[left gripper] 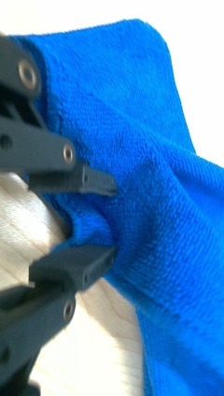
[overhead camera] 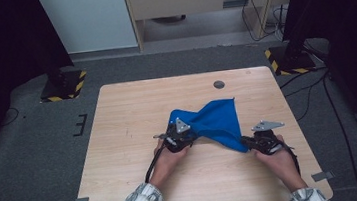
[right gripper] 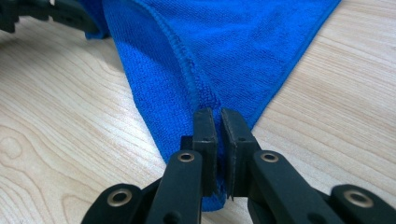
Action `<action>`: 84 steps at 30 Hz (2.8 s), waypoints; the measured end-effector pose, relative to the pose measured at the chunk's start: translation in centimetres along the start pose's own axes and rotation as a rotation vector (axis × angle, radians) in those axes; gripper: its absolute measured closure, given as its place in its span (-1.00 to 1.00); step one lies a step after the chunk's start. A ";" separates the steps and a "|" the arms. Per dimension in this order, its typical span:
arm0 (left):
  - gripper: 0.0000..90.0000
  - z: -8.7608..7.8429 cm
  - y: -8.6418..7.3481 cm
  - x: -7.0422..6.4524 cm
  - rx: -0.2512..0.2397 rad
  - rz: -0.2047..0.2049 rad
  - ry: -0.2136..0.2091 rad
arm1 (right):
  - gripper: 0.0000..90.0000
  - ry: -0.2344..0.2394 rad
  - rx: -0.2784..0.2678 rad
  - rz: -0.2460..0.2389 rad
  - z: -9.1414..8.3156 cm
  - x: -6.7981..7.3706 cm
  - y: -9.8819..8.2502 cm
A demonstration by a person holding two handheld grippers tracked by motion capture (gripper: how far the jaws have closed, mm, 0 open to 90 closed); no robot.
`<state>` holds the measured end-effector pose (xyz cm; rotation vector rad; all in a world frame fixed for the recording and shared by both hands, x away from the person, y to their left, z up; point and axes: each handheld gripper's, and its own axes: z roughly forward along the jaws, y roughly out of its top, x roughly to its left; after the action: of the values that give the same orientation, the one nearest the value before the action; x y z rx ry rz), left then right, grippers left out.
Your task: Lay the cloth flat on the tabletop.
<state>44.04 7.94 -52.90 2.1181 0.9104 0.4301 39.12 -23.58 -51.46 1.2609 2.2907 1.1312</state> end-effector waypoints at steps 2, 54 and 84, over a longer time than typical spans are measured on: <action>0.65 -0.2 0.0 0.0 -0.001 -0.003 -0.007 | 0.90 0.001 0.001 0.003 -0.1 0.0 0.0; 0.93 -7.4 -4.9 -3.0 0.044 -0.017 -0.111 | 0.90 -0.043 -0.015 -0.089 -5.4 2.3 -4.3; 0.29 -11.6 -5.9 -3.7 -0.005 -0.067 -0.073 | -0.08 -0.094 -0.040 -0.041 -6.5 2.1 -5.1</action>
<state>32.25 13.92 -49.93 2.0787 0.9343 0.3178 31.21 -26.71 -50.81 1.2199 2.2041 1.0754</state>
